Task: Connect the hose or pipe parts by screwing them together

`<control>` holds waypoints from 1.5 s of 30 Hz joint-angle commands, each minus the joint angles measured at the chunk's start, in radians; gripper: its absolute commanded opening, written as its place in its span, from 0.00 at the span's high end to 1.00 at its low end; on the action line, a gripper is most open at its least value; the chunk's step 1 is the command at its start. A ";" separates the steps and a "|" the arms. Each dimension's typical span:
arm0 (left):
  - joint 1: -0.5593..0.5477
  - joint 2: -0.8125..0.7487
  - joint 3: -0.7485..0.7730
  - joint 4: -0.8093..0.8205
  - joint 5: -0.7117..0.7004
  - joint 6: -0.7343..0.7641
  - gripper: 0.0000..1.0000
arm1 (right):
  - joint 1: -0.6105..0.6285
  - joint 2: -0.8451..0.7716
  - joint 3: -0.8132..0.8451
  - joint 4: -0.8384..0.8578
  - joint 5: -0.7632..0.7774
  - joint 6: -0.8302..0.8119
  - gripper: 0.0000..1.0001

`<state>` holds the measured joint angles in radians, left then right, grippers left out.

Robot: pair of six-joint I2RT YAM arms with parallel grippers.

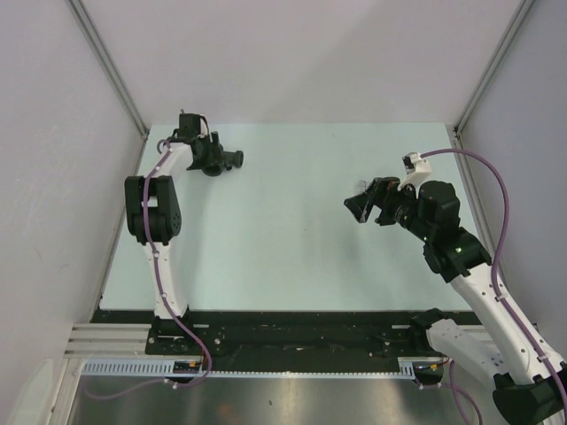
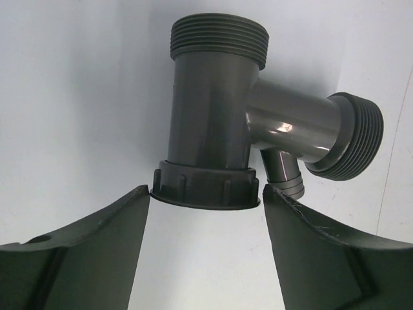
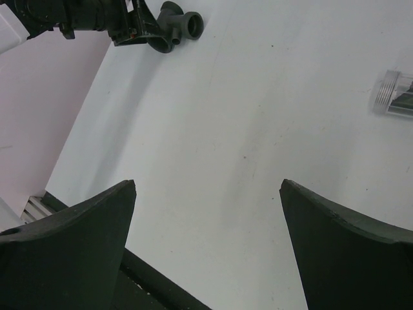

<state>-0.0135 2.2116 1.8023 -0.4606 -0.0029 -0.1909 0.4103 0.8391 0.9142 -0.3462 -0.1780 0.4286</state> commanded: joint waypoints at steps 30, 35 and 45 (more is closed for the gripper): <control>-0.194 -0.349 -0.293 0.017 -0.025 -0.002 0.38 | 0.005 -0.070 -0.021 -0.062 0.051 0.096 0.01; -0.192 -0.319 -0.232 0.025 -0.040 0.039 0.22 | 0.004 -0.087 -0.035 -0.054 0.052 0.104 0.01; -0.163 -0.127 -0.031 0.025 0.087 0.015 0.08 | 0.005 -0.052 -0.051 -0.019 0.041 0.104 0.01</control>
<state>-0.1871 2.0113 1.6772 -0.4469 0.0162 -0.1749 0.4110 0.7708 0.8680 -0.4114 -0.1387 0.5236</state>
